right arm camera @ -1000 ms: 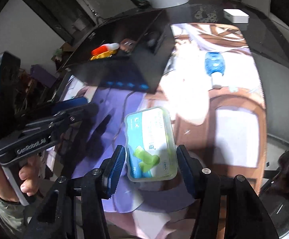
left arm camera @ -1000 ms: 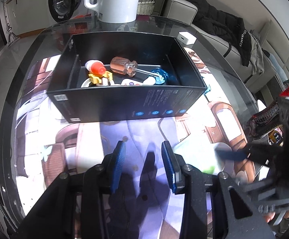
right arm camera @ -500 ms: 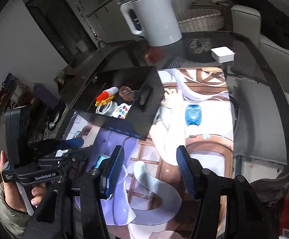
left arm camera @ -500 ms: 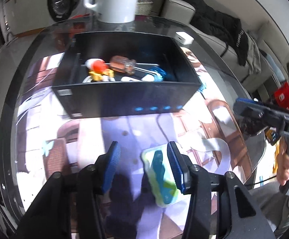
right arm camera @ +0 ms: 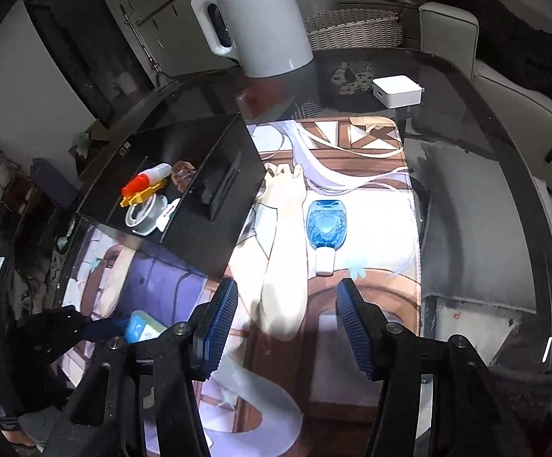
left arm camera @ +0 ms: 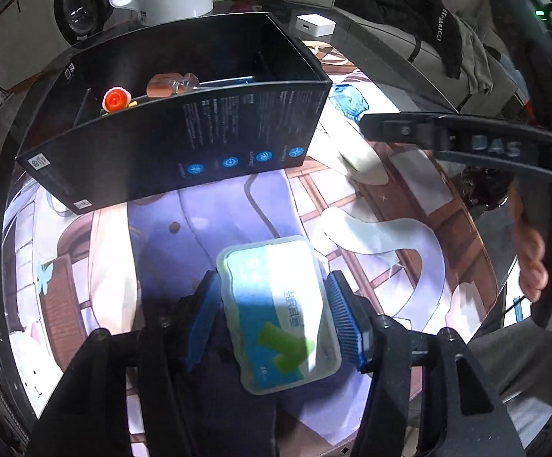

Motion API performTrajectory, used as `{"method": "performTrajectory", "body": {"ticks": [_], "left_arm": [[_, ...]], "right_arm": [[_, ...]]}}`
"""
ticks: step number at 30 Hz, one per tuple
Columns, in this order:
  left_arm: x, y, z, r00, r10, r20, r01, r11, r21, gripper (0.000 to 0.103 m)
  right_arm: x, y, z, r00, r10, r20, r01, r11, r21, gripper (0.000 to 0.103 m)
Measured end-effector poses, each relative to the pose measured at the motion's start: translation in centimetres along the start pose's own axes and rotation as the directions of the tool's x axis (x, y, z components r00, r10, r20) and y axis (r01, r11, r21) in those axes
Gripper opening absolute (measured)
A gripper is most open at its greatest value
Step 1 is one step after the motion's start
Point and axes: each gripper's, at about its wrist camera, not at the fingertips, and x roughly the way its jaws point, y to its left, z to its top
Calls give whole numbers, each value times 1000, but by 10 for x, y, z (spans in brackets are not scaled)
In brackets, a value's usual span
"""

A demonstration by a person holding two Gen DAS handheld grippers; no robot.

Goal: Organize rigid objects
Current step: 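Move left tool to the green earplug case while right tool approaches it too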

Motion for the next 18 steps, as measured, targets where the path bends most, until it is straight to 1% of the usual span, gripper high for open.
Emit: {"method": "performTrajectory", "body": {"ticks": [4,7,8,9,10,11,12,14,17,18], "left_arm": [[-2,9,5,999,34,17,-34,999,0,55],[-2,16,6,999,30,18,-29,999,-17,55],[-2,19,7,999,30,20,-30,999,-25,55],[-2,21,7,999,29,20,-29,999,-32,55],[-2,24,8,999,28,21,-27,999,-41,55],[-2,28,9,999,29,21,-27,998,-52,55],[-1,30,10,999,29,21,-27,998,-59,55],[-1,33,10,999,30,19,-29,997,-71,55],[-2,35,10,999,36,20,-34,997,-75,55],[-2,35,9,999,40,20,-39,997,-74,55]], "right_arm": [[23,2,9,998,-64,-17,63,998,-17,55],[34,4,15,996,-83,-18,82,996,-27,50],[39,5,16,996,-85,-29,84,996,-32,38],[41,6,15,996,-82,-39,80,996,-35,31],[41,8,14,995,-96,-33,95,995,-44,27],[41,10,12,993,-107,-38,105,993,-56,19],[41,13,10,994,-102,-45,98,993,-66,16],[36,18,2,994,-92,-59,87,993,-78,14],[28,27,-16,994,-54,-92,47,996,-81,6],[26,31,-22,994,-46,-100,37,995,-89,5]]}}
